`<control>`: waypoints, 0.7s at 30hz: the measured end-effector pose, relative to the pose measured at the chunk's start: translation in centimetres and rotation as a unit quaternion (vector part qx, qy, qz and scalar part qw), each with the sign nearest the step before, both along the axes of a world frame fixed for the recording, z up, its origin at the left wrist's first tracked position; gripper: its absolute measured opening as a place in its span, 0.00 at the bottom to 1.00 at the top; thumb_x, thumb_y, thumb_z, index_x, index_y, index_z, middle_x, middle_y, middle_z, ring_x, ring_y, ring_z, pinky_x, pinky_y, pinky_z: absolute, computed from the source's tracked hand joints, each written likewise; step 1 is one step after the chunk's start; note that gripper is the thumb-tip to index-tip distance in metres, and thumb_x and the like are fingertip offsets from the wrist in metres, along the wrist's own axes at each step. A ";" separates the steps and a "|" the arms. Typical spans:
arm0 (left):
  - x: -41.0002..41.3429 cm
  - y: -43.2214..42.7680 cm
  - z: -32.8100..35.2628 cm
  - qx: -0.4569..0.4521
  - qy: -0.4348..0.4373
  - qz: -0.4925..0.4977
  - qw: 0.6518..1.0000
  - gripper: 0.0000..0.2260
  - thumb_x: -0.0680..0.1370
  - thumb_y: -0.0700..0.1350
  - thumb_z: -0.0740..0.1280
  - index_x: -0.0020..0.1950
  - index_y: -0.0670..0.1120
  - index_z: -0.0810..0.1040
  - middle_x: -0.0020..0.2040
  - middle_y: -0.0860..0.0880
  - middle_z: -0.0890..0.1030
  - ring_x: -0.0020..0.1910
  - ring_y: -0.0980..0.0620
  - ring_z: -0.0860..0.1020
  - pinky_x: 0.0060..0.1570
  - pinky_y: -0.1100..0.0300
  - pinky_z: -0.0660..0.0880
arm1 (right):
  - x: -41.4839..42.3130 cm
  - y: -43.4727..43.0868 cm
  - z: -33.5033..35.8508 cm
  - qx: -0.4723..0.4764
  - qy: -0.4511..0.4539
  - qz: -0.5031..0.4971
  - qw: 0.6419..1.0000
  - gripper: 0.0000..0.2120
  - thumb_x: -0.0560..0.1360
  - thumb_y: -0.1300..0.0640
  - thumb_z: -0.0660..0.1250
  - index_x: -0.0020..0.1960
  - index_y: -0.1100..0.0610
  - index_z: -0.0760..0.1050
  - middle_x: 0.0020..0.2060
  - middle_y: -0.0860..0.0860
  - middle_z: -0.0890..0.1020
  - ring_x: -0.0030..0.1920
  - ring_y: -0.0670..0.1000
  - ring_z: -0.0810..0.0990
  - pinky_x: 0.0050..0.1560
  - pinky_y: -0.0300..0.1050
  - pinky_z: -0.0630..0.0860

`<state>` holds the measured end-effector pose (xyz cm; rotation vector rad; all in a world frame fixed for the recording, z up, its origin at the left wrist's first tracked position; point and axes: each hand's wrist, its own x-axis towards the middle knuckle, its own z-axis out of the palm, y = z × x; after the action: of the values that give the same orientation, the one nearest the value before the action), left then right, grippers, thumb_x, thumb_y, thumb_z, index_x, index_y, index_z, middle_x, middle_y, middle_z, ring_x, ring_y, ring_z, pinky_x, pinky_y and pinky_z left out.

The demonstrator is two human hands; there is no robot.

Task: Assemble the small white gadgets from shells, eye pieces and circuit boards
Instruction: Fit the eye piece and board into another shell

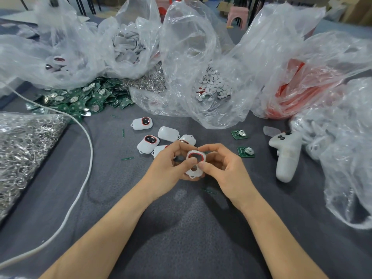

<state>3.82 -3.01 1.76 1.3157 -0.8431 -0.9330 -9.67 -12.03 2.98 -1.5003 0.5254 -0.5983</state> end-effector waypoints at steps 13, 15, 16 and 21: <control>-0.1 0.1 -0.2 0.029 -0.112 0.035 0.993 0.04 0.78 0.40 0.67 0.44 0.47 0.77 0.41 0.45 0.82 0.42 0.43 0.81 0.44 0.39 0.80 | 0.0 0.0 -0.5 -0.038 0.040 0.005 0.998 0.12 0.74 0.68 0.68 0.50 0.52 0.78 0.41 0.57 0.83 0.41 0.48 0.82 0.44 0.38 0.78; -0.1 0.0 -0.1 0.027 -0.136 0.038 0.990 0.04 0.78 0.41 0.68 0.44 0.48 0.77 0.42 0.42 0.81 0.42 0.41 0.80 0.44 0.39 0.79 | 0.0 0.0 -0.6 -0.044 0.045 0.002 0.998 0.11 0.74 0.67 0.68 0.49 0.52 0.77 0.41 0.57 0.83 0.41 0.48 0.82 0.44 0.38 0.78; -0.2 0.0 -0.1 0.026 -0.147 0.037 0.988 0.04 0.78 0.41 0.68 0.44 0.49 0.76 0.42 0.42 0.81 0.42 0.40 0.80 0.43 0.40 0.79 | 0.0 -0.1 -0.6 -0.047 0.048 0.001 0.998 0.11 0.74 0.67 0.68 0.49 0.52 0.77 0.41 0.57 0.83 0.40 0.48 0.81 0.43 0.37 0.78; -0.4 -0.1 -0.2 0.012 -0.105 0.037 0.994 0.03 0.78 0.39 0.67 0.46 0.47 0.77 0.41 0.43 0.81 0.40 0.49 0.81 0.37 0.55 0.81 | 0.1 0.0 -0.5 -0.047 0.029 -0.013 0.998 0.11 0.74 0.69 0.68 0.50 0.54 0.77 0.41 0.59 0.82 0.41 0.47 0.81 0.43 0.38 0.77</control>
<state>3.45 -3.14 1.59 1.4747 -0.9396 -0.7571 -9.52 -12.00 2.43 -1.6051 0.5689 -0.6071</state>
